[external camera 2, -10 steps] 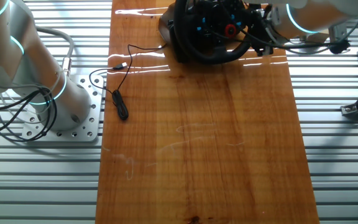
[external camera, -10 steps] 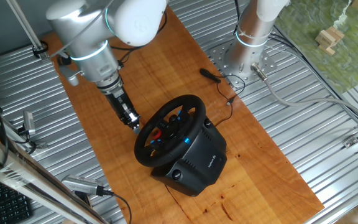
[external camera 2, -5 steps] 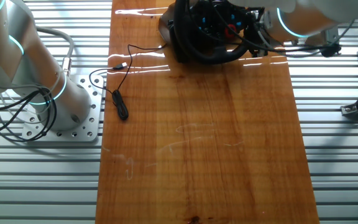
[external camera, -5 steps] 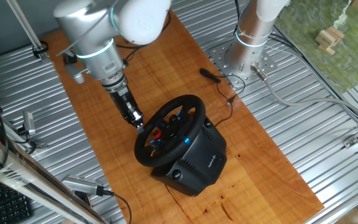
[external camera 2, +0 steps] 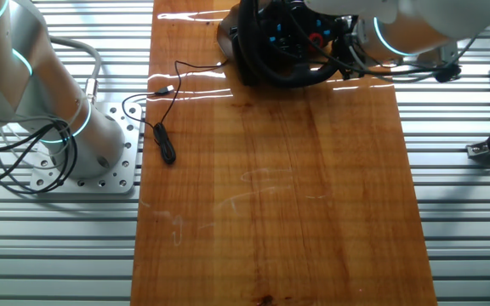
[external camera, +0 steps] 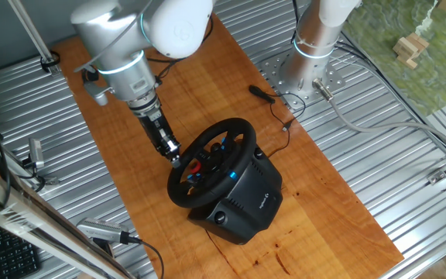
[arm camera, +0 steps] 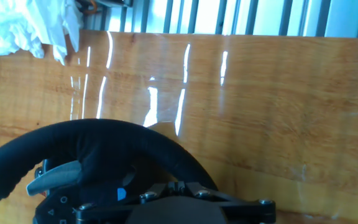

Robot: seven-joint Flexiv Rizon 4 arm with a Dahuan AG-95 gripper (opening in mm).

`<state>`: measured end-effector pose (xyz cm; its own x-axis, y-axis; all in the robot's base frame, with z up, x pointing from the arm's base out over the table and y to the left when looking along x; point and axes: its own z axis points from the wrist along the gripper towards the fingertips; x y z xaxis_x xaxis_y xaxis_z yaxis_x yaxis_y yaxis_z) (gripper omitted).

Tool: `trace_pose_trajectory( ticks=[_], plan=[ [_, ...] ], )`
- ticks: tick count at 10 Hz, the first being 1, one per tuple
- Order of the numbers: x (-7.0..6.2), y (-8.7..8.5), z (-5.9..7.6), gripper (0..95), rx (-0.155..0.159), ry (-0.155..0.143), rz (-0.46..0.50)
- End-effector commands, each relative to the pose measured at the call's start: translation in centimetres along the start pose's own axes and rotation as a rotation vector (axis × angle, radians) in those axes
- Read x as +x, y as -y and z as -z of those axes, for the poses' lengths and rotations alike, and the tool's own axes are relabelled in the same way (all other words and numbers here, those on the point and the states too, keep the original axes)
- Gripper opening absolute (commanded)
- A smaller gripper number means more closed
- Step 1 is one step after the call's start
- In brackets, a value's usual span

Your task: Rotate the steering wheel 90 degrees counterclockwise

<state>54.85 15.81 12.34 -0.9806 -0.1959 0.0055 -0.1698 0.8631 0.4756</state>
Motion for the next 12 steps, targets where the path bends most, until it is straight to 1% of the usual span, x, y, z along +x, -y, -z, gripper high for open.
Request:
trace_pose_trajectory(
  ticks=[1, 3, 5, 8, 9, 12],
  plan=[
    [-0.1, 0.0, -0.6, 0.0, 0.001, 0.010, -0.005],
    [-0.4, -0.1, -1.0, 0.0, 0.001, 0.015, -0.007],
    [-0.6, -0.7, -1.7, 0.0, 0.003, 0.023, -0.014],
    [-1.0, -1.2, -1.8, 0.0, 0.004, 0.022, -0.026],
    [-1.2, -1.9, -2.1, 0.0, 0.007, 0.025, -0.035],
    [-1.6, -2.5, -2.3, 0.0, 0.008, 0.026, -0.043]
  ],
)
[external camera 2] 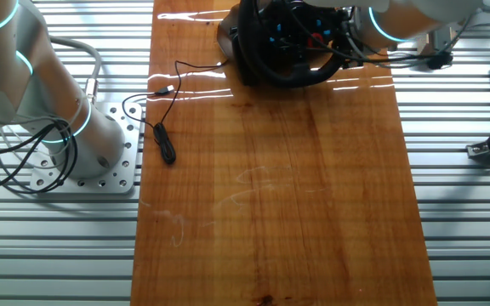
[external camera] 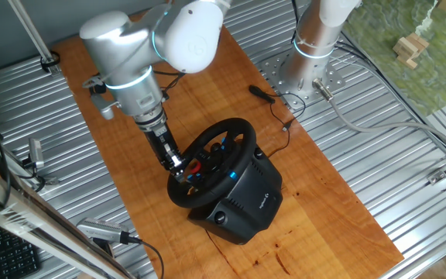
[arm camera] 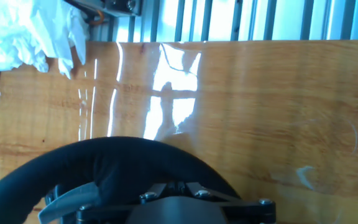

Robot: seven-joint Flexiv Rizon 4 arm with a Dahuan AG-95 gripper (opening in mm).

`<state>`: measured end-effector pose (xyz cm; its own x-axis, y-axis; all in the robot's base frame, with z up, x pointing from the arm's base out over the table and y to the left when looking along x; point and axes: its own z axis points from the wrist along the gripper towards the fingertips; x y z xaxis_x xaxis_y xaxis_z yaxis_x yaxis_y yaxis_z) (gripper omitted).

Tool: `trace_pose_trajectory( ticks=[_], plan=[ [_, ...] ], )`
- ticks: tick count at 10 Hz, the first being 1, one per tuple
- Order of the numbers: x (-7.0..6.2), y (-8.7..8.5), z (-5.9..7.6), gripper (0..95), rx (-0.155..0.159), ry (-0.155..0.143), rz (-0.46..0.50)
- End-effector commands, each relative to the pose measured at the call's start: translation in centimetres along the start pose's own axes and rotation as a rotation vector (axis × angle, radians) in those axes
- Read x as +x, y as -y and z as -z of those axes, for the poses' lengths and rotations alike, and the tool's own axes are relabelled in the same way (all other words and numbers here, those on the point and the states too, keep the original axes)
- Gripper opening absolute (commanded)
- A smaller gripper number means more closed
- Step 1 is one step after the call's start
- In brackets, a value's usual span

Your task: Rotate the steering wheel 90 degrees counterclockwise

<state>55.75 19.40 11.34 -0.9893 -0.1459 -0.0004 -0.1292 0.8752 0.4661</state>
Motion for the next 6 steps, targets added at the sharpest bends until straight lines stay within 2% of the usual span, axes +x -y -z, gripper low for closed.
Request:
trace_pose_trajectory(
  ticks=[1, 6],
  plan=[
    [-0.01, -0.14, 0.20, 0.0, -0.003, -0.003, 0.001],
    [-0.48, -1.08, 0.20, 0.0, -0.015, 0.003, -0.002]
  ],
)
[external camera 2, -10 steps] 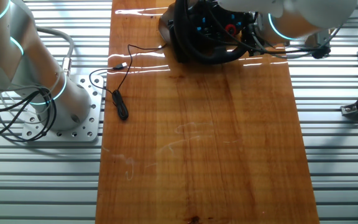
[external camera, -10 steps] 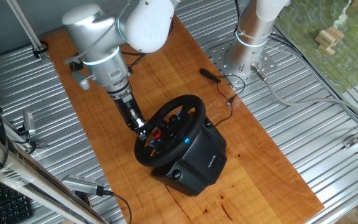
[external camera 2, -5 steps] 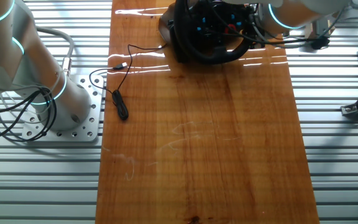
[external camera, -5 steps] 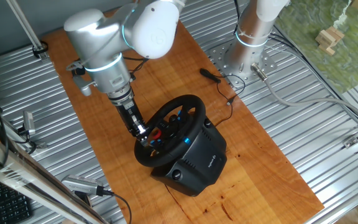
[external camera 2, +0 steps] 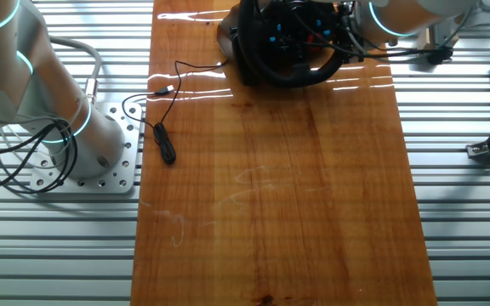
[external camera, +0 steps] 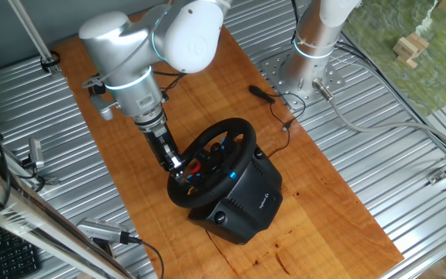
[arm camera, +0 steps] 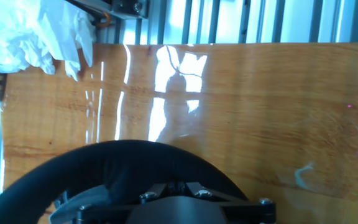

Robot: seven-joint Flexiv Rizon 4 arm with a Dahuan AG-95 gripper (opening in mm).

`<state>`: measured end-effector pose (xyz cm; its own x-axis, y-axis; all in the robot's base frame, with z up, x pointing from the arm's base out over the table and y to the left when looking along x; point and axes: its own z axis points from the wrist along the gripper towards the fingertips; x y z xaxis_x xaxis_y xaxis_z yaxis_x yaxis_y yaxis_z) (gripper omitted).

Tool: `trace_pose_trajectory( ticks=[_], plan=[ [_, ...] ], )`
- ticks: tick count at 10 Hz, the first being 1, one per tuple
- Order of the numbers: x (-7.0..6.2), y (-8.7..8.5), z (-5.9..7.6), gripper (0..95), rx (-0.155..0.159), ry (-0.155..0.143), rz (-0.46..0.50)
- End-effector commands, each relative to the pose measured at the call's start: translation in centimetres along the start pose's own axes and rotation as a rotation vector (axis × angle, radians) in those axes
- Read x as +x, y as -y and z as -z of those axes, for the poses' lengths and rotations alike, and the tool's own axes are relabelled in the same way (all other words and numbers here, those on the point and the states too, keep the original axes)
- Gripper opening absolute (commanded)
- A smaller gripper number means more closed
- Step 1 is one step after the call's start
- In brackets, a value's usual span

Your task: Rotate the steering wheel 90 degrees counterclockwise

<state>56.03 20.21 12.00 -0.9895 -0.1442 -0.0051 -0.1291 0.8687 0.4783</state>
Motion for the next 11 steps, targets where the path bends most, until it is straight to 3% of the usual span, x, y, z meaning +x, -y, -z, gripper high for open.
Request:
trace_pose_trajectory(
  ticks=[1, 11],
  plan=[
    [-0.17, -0.28, -0.06, 0.0, -0.001, -0.001, -0.002],
    [-0.43, -1.12, 0.13, 0.0, -0.016, 0.006, -0.013]
  ],
)
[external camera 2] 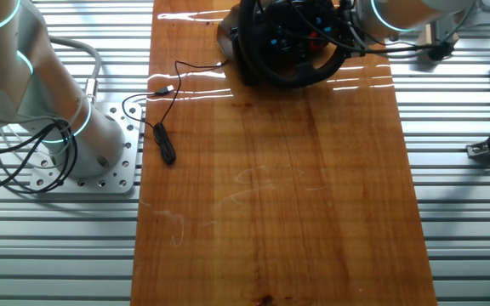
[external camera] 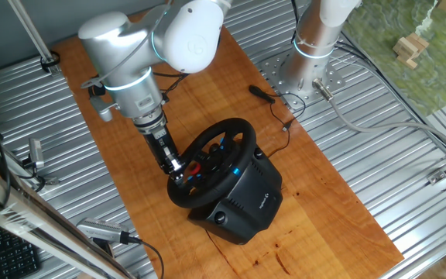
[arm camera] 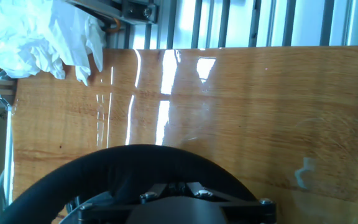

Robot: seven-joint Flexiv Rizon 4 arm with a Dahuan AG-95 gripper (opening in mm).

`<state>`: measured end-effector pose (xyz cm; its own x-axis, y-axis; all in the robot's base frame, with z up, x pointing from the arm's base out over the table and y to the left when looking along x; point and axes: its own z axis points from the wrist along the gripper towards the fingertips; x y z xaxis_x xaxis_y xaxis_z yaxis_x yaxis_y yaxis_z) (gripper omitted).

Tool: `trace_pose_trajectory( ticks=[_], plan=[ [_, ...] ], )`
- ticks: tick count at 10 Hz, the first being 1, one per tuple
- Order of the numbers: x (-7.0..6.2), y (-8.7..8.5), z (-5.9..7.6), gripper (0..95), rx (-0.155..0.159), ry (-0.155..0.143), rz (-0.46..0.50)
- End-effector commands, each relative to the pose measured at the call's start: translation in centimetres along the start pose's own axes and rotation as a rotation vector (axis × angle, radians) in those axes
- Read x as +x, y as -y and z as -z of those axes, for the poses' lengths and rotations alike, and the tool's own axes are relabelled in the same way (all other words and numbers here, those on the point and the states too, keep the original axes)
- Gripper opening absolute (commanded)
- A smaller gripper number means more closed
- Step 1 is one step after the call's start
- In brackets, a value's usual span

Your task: Rotate the steering wheel 90 degrees counterclockwise

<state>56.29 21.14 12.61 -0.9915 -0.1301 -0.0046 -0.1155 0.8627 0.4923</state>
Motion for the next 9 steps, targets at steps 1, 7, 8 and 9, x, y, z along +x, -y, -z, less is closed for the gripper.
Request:
trace_pose_trajectory(
  ticks=[1, 7, 8, 9],
  plan=[
    [-0.1, -0.3, 0.1, 0.0, -0.002, -0.001, -0.004],
    [-0.2, -1.0, 0.3, 0.0, -0.003, 0.001, -0.014],
    [-0.3, -1.2, 0.3, 0.0, -0.004, 0.003, -0.018],
    [-0.4, -1.3, 0.3, 0.0, -0.004, 0.003, -0.020]
  ],
)
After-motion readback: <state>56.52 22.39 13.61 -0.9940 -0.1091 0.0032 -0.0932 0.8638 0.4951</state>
